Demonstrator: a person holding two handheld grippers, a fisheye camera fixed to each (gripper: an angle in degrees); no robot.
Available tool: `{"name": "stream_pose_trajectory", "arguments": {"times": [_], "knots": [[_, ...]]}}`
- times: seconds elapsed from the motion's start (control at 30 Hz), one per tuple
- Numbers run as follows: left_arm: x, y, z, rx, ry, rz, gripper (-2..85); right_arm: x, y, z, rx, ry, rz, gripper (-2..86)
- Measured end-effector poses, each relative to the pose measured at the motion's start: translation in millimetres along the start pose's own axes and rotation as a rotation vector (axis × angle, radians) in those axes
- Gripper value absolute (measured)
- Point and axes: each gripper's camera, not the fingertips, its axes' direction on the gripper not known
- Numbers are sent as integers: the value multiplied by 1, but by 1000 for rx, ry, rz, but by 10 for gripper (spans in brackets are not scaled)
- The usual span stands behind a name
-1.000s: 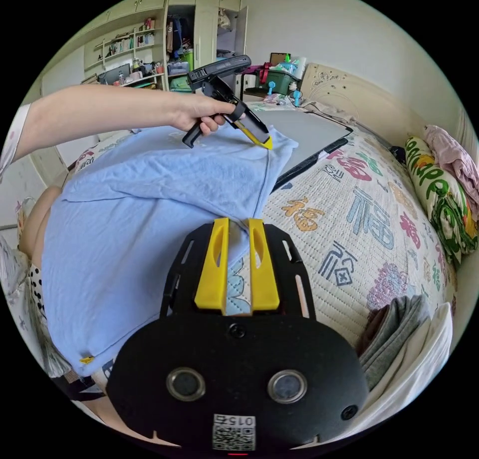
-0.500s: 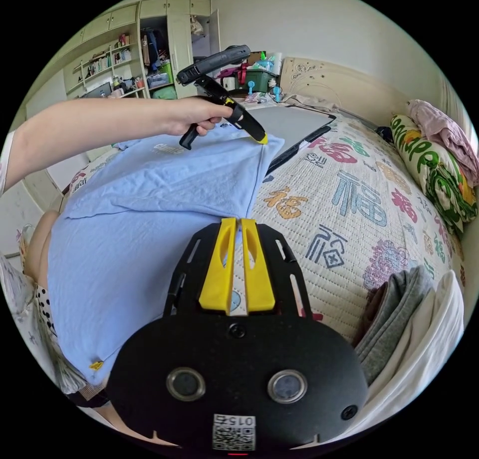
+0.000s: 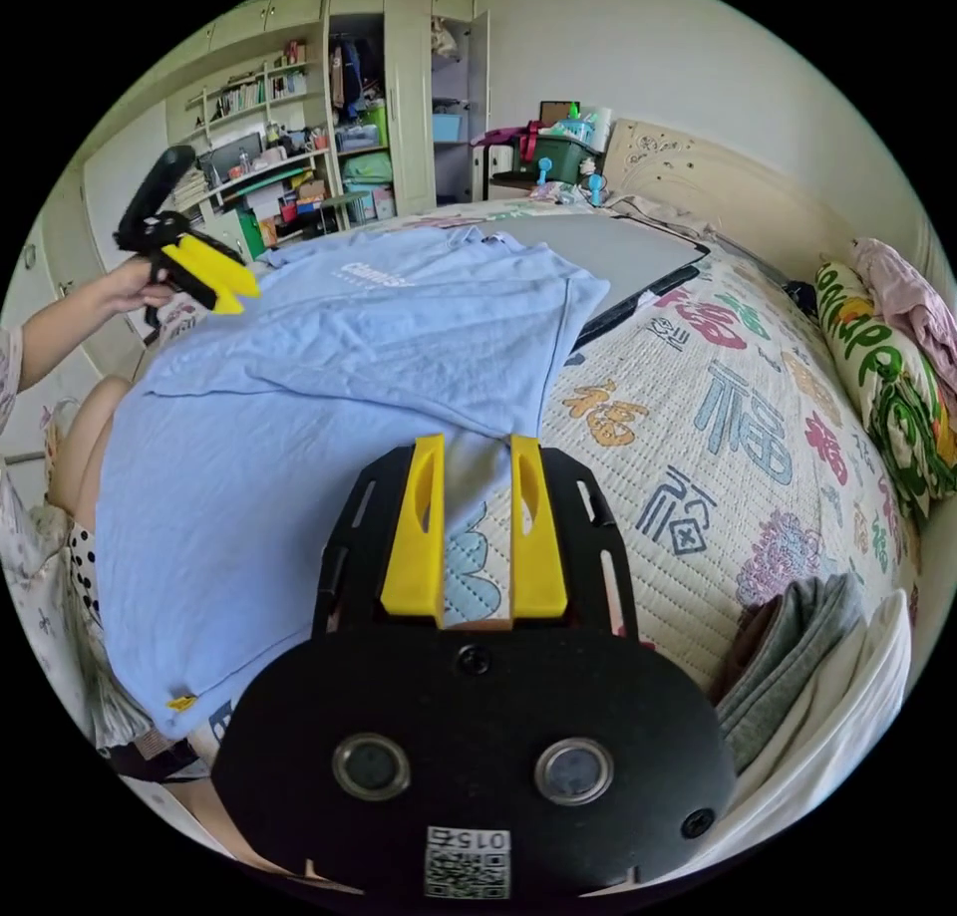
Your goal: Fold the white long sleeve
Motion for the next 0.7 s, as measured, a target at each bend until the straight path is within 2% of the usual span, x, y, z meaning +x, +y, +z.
{"name": "stream_pose_trajectory", "arguments": {"times": [0.07, 0.17, 0.33, 0.47, 0.7], "knots": [[8, 76, -18, -13, -11, -63, 86, -13, -14, 4, -34, 21, -2, 88], [24, 137, -25, -34, 1, -99, 95, -18, -26, -1, -24, 8, 46, 69], [33, 179, -14, -59, -122, -79, 90, -41, -47, -11, -20, -2, 63, 40], [12, 207, -18, -39, -128, -107, 35, -73, -70, -19, -26, 26, 59, 5], [-7, 251, -40, -68, -171, -35, 16, -116, -108, -45, -19, 22, 104, -7]]}}
